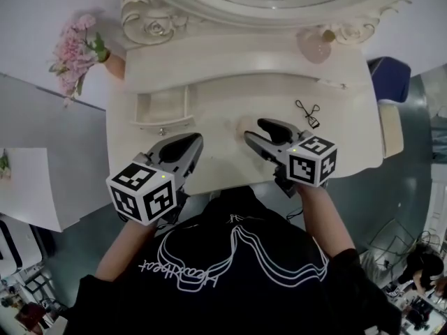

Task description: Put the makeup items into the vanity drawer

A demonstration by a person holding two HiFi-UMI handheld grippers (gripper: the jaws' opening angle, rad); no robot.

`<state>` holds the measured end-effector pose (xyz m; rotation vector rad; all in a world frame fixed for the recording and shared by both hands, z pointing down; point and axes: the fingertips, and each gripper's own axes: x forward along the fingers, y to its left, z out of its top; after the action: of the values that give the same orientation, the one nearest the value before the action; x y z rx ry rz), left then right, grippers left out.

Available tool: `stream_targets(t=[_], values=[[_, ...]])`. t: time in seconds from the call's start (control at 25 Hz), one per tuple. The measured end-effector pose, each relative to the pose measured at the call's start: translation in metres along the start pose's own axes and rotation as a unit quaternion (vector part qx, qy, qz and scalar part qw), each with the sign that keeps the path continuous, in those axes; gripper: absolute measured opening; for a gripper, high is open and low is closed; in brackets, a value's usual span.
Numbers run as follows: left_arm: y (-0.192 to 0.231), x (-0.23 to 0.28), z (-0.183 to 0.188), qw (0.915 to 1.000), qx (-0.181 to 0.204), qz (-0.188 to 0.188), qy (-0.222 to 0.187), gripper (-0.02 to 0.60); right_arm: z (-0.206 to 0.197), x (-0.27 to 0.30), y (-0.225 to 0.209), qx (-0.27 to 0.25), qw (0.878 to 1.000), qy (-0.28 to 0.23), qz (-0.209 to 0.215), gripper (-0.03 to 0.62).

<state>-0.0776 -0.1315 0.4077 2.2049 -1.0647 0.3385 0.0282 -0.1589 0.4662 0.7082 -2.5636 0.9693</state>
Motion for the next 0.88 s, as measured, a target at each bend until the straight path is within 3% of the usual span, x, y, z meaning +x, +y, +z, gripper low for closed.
stream_targets(t=[0.32, 0.56, 0.64, 0.88], values=[[0.005, 0.008, -0.006, 0.9999, -0.006, 0.002, 0.01, 0.005, -0.037, 0.025, -0.02, -0.063, 0.993, 0.091, -0.035, 0.219], [0.014, 0.008, -0.008, 0.9998, -0.013, 0.011, 0.006, 0.005, -0.047, 0.039, -0.028, -0.097, 0.988, 0.114, -0.047, 0.219], [0.014, 0.005, -0.006, 0.9999, -0.008, 0.014, 0.0, 0.005, -0.048, 0.04, -0.032, -0.111, 0.985, 0.118, -0.055, 0.187], [0.018, -0.001, -0.007, 0.9994, -0.021, 0.025, -0.005, 0.005, -0.048, 0.041, -0.034, -0.11, 0.985, 0.12, -0.06, 0.179]])
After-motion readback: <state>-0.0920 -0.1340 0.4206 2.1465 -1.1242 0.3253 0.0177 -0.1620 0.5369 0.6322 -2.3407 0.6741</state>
